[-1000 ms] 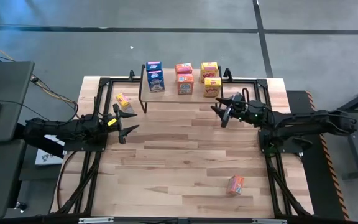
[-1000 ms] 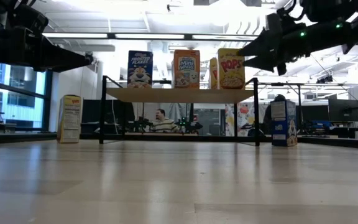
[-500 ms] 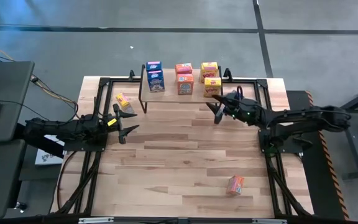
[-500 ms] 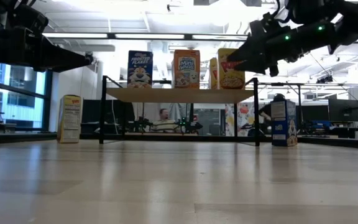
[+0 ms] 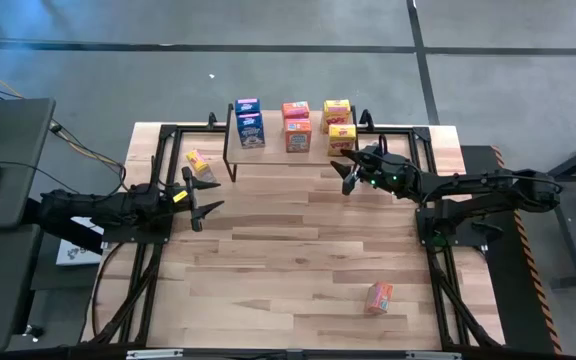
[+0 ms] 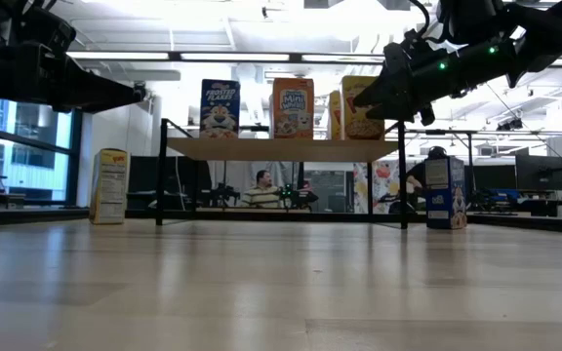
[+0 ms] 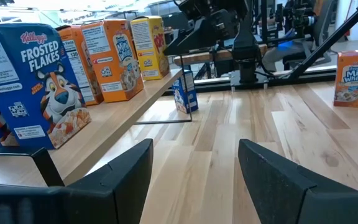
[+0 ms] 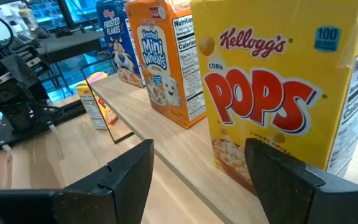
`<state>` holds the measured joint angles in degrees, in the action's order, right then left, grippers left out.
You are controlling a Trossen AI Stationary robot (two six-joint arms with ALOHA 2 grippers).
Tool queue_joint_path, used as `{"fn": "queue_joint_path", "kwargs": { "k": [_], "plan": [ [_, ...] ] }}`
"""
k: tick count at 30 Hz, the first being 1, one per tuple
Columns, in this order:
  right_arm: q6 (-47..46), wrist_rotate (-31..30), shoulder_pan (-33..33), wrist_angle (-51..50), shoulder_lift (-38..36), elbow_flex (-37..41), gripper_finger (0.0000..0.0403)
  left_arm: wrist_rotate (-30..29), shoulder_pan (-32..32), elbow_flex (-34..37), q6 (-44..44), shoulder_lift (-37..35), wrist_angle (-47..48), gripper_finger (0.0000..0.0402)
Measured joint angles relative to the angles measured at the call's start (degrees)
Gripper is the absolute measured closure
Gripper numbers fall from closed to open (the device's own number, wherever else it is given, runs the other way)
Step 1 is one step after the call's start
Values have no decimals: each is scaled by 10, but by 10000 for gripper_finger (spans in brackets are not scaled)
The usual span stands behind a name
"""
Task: Stack cereal on shelf
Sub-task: Put the bottom yellow cereal box aligned with the other yellow cereal box on the shelf
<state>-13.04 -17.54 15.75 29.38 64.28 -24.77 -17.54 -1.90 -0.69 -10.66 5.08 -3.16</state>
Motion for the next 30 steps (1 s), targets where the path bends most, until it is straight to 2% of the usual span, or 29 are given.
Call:
{"fn": "queue_joint_path", "kwargs": {
  "k": [12,22,30],
  "plan": [
    [5,-27,1,4,3,0,157,0,0,0,0,0,0,173],
    [-10,1,24,28,16,-1,157,0,0,0,0,0,0,173],
    [-11,9,22,11,52,-41,157,0,0,0,0,0,0,173]
  ]
}}
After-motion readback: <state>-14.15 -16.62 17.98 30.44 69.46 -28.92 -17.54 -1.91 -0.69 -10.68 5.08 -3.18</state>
